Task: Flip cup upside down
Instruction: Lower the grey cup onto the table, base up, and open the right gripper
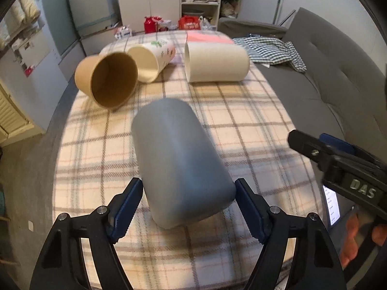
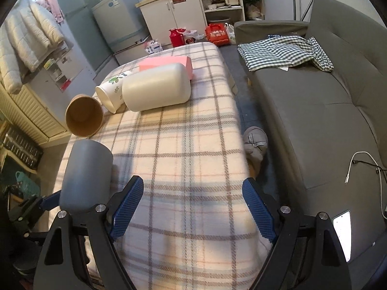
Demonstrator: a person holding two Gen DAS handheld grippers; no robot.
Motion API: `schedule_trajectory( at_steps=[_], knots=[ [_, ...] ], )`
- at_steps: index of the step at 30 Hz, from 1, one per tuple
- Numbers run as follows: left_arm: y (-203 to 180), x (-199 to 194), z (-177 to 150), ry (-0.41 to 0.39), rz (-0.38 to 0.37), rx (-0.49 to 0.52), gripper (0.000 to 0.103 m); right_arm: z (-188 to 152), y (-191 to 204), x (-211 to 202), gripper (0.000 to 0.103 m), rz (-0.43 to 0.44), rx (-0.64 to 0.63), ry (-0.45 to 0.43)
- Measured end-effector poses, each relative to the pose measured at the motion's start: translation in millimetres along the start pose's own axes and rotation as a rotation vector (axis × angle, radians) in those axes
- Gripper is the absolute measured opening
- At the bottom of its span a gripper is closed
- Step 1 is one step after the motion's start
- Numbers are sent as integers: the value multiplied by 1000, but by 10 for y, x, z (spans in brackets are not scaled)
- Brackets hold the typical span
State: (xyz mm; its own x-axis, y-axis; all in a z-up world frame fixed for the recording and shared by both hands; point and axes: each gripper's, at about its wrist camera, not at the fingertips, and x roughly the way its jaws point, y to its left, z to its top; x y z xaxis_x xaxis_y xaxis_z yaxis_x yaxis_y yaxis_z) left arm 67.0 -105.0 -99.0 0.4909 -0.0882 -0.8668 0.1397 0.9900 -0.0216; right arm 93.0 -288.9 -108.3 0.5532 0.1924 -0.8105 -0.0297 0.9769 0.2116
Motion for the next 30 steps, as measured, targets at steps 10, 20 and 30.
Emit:
schedule_trajectory(
  at_steps=[10, 20, 30],
  knots=[
    [141, -218, 243, -65, 4, 8, 77, 15, 93, -41, 84, -2, -16, -5],
    [183, -175, 452, -63, -64, 12, 76, 22, 94, -32, 84, -10, -16, -2],
    [140, 19, 673, -39, -131, -2, 76, 34, 45, 20, 84, -33, -2, 13]
  ],
)
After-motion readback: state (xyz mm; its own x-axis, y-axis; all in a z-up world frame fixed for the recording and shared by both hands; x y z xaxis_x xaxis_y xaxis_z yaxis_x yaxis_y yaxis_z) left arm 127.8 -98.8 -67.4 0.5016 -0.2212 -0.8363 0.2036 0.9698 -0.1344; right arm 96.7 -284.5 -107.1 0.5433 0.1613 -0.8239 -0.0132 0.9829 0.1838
